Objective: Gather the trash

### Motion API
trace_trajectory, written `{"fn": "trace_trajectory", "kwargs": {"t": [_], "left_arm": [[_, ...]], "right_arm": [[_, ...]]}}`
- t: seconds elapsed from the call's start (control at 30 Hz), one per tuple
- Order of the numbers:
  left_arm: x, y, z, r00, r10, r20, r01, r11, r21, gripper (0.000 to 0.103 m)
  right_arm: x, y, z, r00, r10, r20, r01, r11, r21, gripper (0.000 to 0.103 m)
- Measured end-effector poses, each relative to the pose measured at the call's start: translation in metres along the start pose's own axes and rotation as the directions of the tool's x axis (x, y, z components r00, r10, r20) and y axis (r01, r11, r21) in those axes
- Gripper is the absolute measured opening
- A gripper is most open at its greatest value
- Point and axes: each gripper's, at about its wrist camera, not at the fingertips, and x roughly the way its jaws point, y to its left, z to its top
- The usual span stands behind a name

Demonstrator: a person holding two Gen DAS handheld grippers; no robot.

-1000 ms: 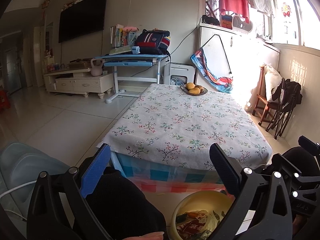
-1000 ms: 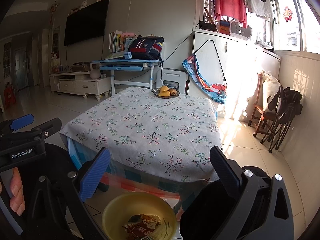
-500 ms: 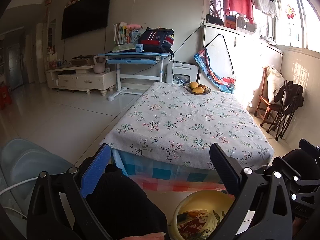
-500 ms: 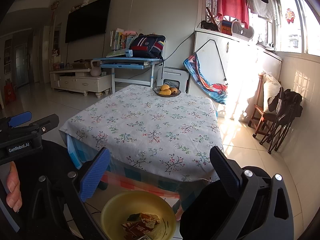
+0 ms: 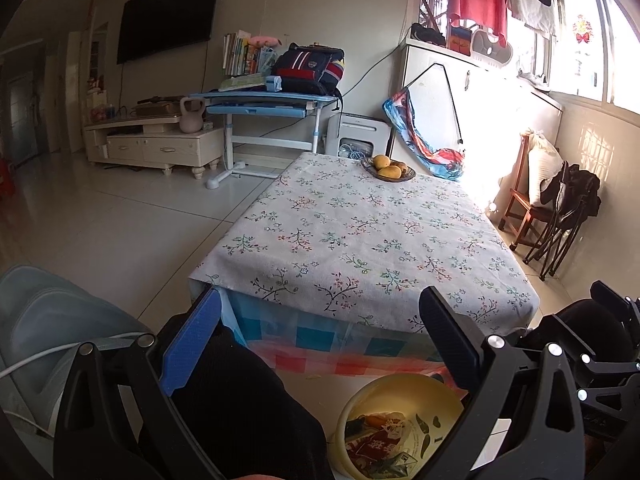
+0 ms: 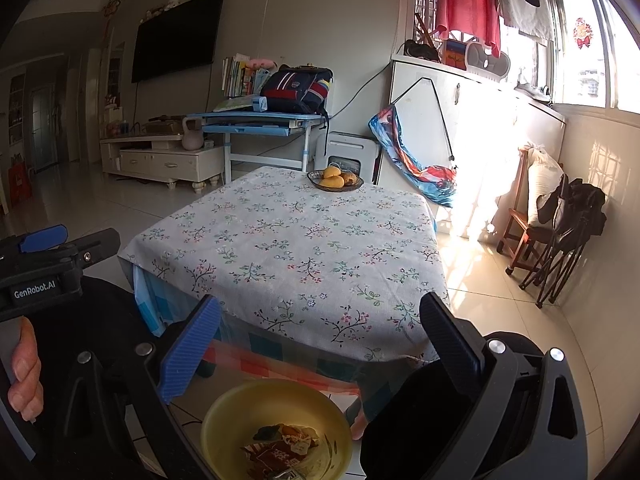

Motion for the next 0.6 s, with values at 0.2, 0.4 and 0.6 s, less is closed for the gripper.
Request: {"fn": "trace_trajectory", "kwargs": {"t": [0.2, 0.4, 0.6], "left_arm": [[-0.005, 0.0, -0.001, 0.999, 0.02, 0.029, -0.021, 0.999, 0.024, 0.096], [0.001, 0.001, -0.001, 0.999, 0.049, -0.011, -0.048, 0.997, 0.053, 0.096], [0.0, -0.004, -0.002, 0.997, 0.08, -0.012, -0.078, 0.991, 0.11, 0.096]], "right_arm": [[0.002, -0.008, -0.001, 1.0, 0.011, -0.006, -0.011, 0.999, 0.041, 0.095], [0.004, -0.015, 0.001, 0.999, 0.026, -0.025, -0.024, 0.997, 0.075, 0.095], [0.018, -0.026, 0.01, 0.994, 0.057, -0.098, -0.044, 0.99, 0.133, 0.096]]}}
